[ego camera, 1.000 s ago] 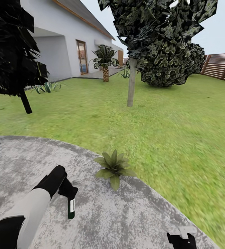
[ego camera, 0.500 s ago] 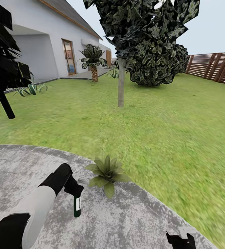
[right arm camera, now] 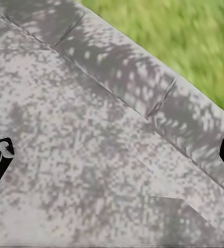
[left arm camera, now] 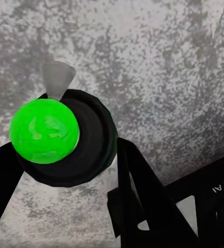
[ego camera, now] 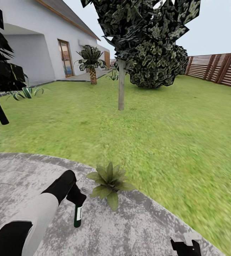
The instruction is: Pick up the pesticide atomizer in the garden and spray insectifuge to fully cover both potted plants in the garden.
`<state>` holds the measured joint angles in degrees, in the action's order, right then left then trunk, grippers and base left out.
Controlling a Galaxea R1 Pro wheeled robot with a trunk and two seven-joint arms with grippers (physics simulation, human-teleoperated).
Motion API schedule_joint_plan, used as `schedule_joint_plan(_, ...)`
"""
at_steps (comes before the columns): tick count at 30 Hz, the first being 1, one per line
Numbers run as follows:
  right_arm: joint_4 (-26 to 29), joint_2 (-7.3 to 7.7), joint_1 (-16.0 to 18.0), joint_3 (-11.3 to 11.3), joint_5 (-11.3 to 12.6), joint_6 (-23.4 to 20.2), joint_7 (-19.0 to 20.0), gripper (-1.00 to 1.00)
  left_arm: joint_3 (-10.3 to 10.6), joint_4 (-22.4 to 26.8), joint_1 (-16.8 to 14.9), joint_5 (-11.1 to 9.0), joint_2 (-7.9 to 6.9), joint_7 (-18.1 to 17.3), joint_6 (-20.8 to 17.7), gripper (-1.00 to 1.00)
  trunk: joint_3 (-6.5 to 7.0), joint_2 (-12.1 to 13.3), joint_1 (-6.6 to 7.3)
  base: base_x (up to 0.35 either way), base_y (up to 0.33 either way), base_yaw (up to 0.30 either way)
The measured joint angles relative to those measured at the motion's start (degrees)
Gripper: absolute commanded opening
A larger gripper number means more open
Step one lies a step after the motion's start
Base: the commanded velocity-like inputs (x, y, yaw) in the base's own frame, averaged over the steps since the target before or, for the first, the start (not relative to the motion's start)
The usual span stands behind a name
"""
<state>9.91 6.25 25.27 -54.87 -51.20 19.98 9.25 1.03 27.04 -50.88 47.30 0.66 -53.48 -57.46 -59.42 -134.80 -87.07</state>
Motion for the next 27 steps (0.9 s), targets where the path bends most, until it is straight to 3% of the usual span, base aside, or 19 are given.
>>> schedule_joint_plan(5,-0.01,0.00,-0.02,0.00,-0.04,-0.01,-0.01,1.00,0.03,-0.06,0.16,-0.10,-0.13,-0.02,-0.03,-1.00,-0.08,0.00,0.00,0.033,0.026,-0.126)
schedule_joint_plan(15,-0.03,-0.02,-0.06,0.04,-0.04,0.00,-0.02,1.00,0.01,-0.15,0.19,-0.41,-0.04,-1.32,-0.09,-1.00,-0.09,0.00,0.03,0.237,0.205,-0.002)
schedule_joint_plan(21,-0.01,-0.09,-0.05,0.05,-0.03,-0.01,-0.01,1.00,0.09,-0.49,0.34,-0.27,0.71,-1.66,-0.03,-1.00,-0.08,0.00,0.03,0.292,0.021,0.000)
schedule_joint_plan(27,-0.01,-0.07,-0.03,0.02,-0.04,0.00,-0.01,1.00,0.38,-2.04,0.43,0.00,0.64,-1.61,0.13,-1.00,-0.09,0.00,0.00,0.043,0.001,0.000)
